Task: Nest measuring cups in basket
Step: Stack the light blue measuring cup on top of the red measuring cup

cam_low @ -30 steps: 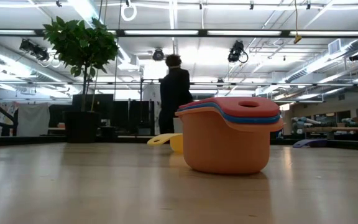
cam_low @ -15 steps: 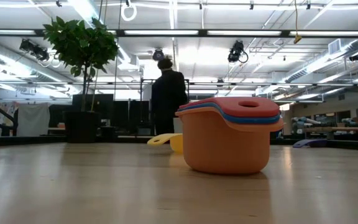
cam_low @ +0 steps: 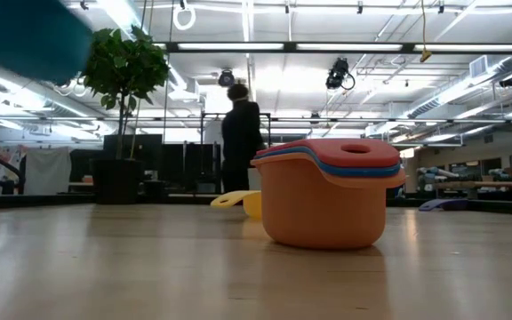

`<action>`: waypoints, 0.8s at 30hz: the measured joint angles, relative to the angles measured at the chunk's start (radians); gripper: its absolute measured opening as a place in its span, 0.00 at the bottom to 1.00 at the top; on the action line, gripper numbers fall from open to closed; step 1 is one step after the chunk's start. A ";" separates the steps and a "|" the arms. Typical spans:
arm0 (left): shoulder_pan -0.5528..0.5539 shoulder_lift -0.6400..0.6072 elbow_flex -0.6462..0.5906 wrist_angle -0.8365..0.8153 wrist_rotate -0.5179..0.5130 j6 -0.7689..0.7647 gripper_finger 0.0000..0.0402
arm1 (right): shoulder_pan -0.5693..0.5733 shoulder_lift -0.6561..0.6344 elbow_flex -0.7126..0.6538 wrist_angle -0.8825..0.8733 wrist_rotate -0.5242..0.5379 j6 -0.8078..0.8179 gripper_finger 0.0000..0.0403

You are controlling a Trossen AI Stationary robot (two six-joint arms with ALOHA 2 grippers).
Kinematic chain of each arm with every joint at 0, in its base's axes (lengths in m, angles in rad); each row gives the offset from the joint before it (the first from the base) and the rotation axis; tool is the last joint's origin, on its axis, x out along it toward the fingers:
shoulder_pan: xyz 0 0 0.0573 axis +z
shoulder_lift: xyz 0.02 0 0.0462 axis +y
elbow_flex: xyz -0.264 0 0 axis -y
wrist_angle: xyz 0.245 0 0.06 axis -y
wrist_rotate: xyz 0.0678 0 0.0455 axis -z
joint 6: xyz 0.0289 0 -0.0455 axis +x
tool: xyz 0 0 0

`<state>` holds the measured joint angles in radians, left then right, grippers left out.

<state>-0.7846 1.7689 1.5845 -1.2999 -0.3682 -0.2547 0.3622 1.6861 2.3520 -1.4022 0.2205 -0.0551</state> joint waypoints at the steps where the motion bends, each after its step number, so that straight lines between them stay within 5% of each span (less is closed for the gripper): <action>1: 0.020 -0.003 0.014 0.000 -0.002 0.057 0.04 | 0.000 -0.014 0.000 0.007 0.003 0.000 0.02; 12: 0.225 -0.004 0.155 0.134 -0.013 0.608 0.04 | 0.000 -0.130 0.000 0.024 0.045 0.063 0.02; 24: 0.392 0.108 0.155 0.337 0.128 0.858 0.04 | 0.005 -0.207 0.000 0.024 0.036 0.062 0.02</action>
<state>-0.3925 1.8769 1.7396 -0.9628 -0.2398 0.6032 0.3668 1.4789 2.3520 -1.3781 0.2569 0.0071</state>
